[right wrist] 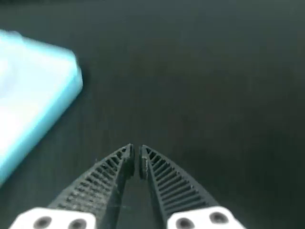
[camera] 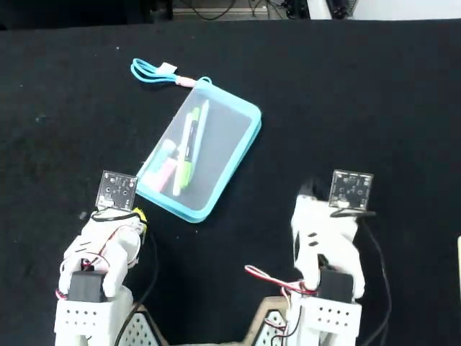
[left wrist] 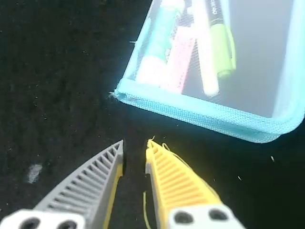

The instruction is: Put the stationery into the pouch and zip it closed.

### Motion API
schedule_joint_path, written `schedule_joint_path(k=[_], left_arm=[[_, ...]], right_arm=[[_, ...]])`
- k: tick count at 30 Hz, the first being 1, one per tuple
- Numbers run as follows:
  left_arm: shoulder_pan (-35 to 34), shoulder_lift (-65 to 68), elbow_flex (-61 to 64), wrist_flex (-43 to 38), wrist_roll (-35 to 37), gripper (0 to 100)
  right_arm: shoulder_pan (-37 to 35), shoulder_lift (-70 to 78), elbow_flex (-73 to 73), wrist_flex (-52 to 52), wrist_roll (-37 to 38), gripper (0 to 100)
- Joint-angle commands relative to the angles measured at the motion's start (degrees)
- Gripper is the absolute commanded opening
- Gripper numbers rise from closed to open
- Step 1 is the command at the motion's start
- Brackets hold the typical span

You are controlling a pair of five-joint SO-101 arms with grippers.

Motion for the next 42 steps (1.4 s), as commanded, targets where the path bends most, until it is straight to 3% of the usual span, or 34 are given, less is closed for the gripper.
schedule_joint_path(k=[1,5,8,12,17,23,35,42], left_arm=[[0.6,-0.4,-0.3,0.2,0.4,9],[-0.7,-0.3,1.1,0.8,0.3,9],[-6.2,0.0,3.5,1.3,0.3,9],[-15.3,-0.1,3.4,5.6,0.3,9],[-23.4,-0.1,3.4,11.6,0.3,9],[-29.8,-0.1,3.4,11.3,0.4,9],[-30.1,-0.2,3.4,11.3,0.5,9],[-23.6,-0.4,3.4,11.3,0.5,9]], right_arm=[[1.1,-4.7,-0.5,7.9,-0.4,1.8],[1.3,-2.7,-0.4,8.4,-0.4,1.8],[1.3,-2.6,-0.4,10.3,-0.5,1.7],[1.2,-2.8,-0.4,21.4,-0.5,1.8],[1.2,-3.2,-0.4,21.8,-0.5,1.5],[1.1,-3.2,-0.4,21.8,-0.5,1.5],[0.8,-4.0,-0.4,22.0,-0.5,1.5],[-1.1,-5.8,-0.5,22.9,-0.5,1.5]])
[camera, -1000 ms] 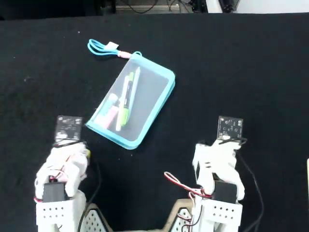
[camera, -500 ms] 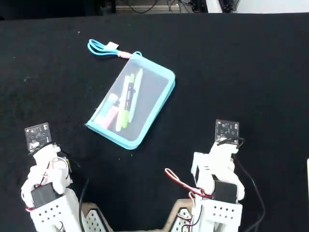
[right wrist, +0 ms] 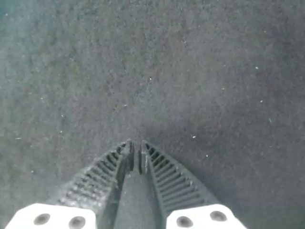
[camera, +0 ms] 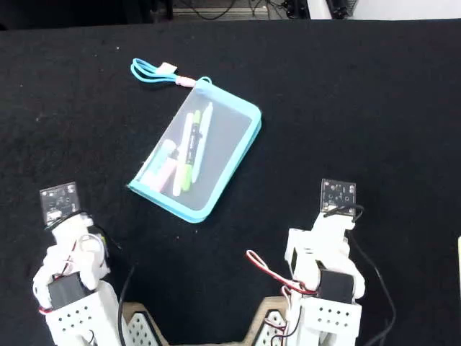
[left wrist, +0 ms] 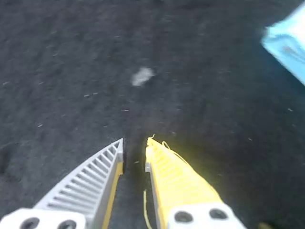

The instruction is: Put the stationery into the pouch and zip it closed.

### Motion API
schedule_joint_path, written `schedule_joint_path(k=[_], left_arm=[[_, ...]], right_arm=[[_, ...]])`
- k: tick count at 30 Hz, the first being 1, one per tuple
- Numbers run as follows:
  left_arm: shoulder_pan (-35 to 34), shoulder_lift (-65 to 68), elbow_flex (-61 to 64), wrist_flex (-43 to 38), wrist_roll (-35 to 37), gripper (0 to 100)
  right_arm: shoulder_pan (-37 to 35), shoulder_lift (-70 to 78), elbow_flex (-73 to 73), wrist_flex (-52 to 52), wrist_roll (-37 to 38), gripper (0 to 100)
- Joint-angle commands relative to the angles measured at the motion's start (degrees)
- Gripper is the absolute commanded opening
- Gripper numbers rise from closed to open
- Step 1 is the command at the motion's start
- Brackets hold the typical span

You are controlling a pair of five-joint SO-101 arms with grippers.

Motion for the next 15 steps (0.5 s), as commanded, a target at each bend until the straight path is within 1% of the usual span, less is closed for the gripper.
schedule_joint_path(k=[1,3,5,9,15], left_arm=[[5.8,-0.5,1.4,0.1,0.4,9],[8.5,-0.5,1.4,0.1,0.4,9],[9.3,-0.5,1.4,0.1,0.4,9],[6.8,-0.5,1.4,0.1,0.4,9],[6.5,-0.3,1.4,0.1,0.4,9]], right_arm=[[-1.9,-5.7,-0.5,0.4,-0.4,1.5],[-3.7,-5.7,-0.5,0.4,-0.4,1.5],[-4.7,-5.7,-0.5,0.4,-0.4,1.5],[-4.7,-5.7,-0.5,0.4,-0.4,1.5],[-4.7,-5.7,-0.5,0.4,-0.4,1.5]])
